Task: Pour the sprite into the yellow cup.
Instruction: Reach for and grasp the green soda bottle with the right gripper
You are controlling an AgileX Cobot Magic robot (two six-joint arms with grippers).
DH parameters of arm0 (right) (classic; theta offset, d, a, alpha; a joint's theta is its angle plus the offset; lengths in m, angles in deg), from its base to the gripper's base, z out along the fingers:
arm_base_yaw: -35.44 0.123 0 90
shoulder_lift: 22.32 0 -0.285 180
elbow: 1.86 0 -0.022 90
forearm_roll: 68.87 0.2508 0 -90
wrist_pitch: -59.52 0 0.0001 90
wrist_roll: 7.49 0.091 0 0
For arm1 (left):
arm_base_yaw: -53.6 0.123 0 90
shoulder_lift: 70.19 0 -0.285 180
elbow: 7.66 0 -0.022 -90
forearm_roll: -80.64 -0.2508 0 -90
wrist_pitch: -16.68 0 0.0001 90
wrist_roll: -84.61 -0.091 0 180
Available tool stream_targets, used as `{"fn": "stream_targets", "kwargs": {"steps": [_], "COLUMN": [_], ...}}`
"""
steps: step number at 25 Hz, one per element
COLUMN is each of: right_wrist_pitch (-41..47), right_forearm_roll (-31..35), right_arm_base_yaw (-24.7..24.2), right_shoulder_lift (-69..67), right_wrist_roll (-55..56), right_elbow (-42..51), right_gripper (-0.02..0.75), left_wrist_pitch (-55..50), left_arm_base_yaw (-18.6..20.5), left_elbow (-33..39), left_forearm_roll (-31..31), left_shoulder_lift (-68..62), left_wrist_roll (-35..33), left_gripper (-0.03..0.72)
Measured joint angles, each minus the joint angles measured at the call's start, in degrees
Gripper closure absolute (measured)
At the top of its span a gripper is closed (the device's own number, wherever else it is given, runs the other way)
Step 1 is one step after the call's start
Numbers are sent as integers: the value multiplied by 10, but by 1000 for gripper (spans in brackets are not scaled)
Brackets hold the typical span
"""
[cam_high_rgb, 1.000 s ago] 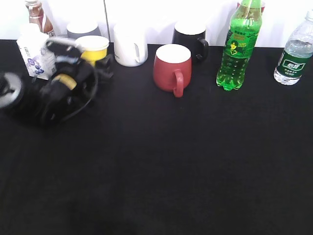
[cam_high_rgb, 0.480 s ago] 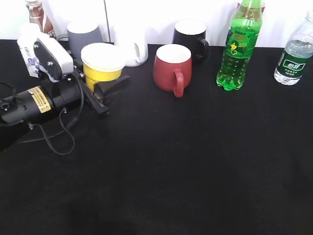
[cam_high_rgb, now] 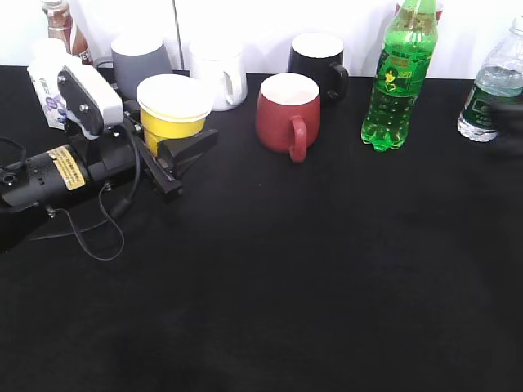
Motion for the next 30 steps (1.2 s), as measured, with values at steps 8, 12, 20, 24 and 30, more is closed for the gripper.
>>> {"fn": "stream_targets", "kwargs": {"steps": [8, 12, 20, 24, 30], "right_wrist_pitch": [-137, -143, -150, -150, -149], "right_forearm_roll": [217, 224, 272, 277, 262], "right_arm_base_yaw": [131, 131, 130, 124, 117], "right_shoulder_lift": [-234, -310, -391, -426, -462], "right_wrist_roll": [-41, -41, -64, -66, -66], "right_elbow": [-115, -186, -276, -312, -351], "right_gripper": [67, 66, 66, 66, 85], "left_wrist_pitch": [0, 0, 0, 0, 0], "left_arm_base_yaw": [0, 0, 0, 0, 0], "left_elbow": [0, 0, 0, 0, 0], "left_forearm_roll": [0, 0, 0, 0, 0], "left_shoulder_lift": [0, 0, 0, 0, 0], "left_wrist_roll": [0, 0, 0, 1, 1], "left_gripper": [246, 246, 246, 246, 246]}}
